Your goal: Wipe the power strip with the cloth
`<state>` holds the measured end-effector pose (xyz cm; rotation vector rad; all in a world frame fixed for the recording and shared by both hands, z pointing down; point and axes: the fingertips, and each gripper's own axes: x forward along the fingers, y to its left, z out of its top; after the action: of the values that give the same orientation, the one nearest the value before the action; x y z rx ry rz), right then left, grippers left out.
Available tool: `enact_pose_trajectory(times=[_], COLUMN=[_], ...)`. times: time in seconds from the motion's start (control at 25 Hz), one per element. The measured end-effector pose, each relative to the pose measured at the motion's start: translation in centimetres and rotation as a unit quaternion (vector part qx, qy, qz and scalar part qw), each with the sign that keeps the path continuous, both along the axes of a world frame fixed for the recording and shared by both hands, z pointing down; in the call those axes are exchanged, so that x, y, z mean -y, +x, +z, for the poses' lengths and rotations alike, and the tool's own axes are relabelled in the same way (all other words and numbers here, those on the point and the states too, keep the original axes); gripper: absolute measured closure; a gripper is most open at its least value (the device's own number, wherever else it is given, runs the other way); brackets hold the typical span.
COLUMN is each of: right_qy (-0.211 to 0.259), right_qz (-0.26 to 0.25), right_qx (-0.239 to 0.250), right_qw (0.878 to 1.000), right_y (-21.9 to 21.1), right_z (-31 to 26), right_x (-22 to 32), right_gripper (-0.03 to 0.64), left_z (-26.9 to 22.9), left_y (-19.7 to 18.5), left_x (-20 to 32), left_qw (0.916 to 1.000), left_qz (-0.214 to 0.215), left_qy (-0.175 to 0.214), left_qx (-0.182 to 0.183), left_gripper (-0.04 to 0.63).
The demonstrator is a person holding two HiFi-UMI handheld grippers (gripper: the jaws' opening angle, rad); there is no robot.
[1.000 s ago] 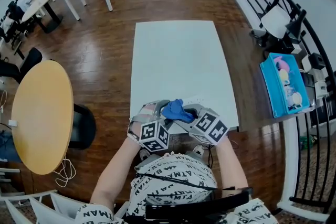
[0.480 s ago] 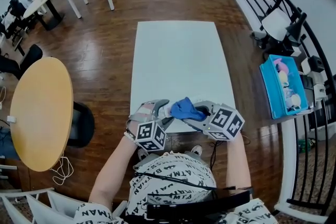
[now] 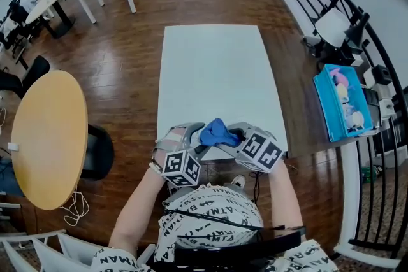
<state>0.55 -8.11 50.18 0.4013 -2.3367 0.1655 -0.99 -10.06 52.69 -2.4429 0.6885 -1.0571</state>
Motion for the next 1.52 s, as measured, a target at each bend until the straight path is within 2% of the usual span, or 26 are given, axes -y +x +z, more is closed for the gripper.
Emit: enact_pose_trajectory(times=[0.16, 0.32, 0.56, 0.72, 0.84, 0.96, 1.16, 1.28, 1.36, 1.52], right_qy=[0.025, 0.032, 0.038, 0.045, 0.057, 0.065, 0.049, 0.036, 0.026, 0.006], right_qz=[0.042, 0.083, 0.154, 0.205, 0.227, 0.242, 0.253, 0.255, 0.254, 0.249], right_qx=[-0.039, -0.057, -0.093, -0.093, -0.063, -0.011, 0.064, 0.091, 0.107, 0.141], right_qw=[0.998, 0.994, 0.983, 0.973, 0.970, 0.968, 0.964, 0.962, 0.961, 0.958], right_y=[3.0, 6.3, 11.9, 14.8, 15.2, 14.0, 10.2, 7.8, 6.5, 4.5], right_z=[0.1, 0.4, 1.4, 1.7, 0.6, -0.6, -0.6, 0.2, 0.6, 0.9], right_x=[1.6, 3.1, 5.3, 6.2, 6.0, 5.6, 4.5, 3.9, 3.6, 3.3], right_gripper=[0.480, 0.480, 0.480, 0.480, 0.480, 0.480, 0.480, 0.480, 0.480, 0.480], left_z=[-0.4, -0.9, -1.1, -1.2, -0.7, -0.3, -0.8, -1.1, -1.3, -2.0], left_y=[-0.4, -0.9, -1.6, -1.8, -2.2, -3.0, -4.0, -4.3, -4.4, -4.8], left_x=[0.1, -0.1, -0.3, 0.0, 1.0, 2.4, 4.4, 5.0, 5.2, 5.4], left_qw=[0.9999, 0.9996, 0.9988, 0.9967, 0.9939, 0.9863, 0.9670, 0.9528, 0.9461, 0.9379], left_qz=[-0.008, -0.012, -0.019, -0.028, -0.054, -0.097, -0.159, -0.186, -0.199, -0.218], left_qy=[-0.001, -0.007, -0.019, -0.038, -0.053, -0.074, -0.099, -0.117, -0.118, -0.106], left_qx=[-0.010, -0.022, -0.040, -0.066, -0.081, -0.111, -0.173, -0.210, -0.227, -0.248], left_gripper=[0.313, 0.313, 0.313, 0.313, 0.313, 0.313, 0.313, 0.313, 0.313, 0.313])
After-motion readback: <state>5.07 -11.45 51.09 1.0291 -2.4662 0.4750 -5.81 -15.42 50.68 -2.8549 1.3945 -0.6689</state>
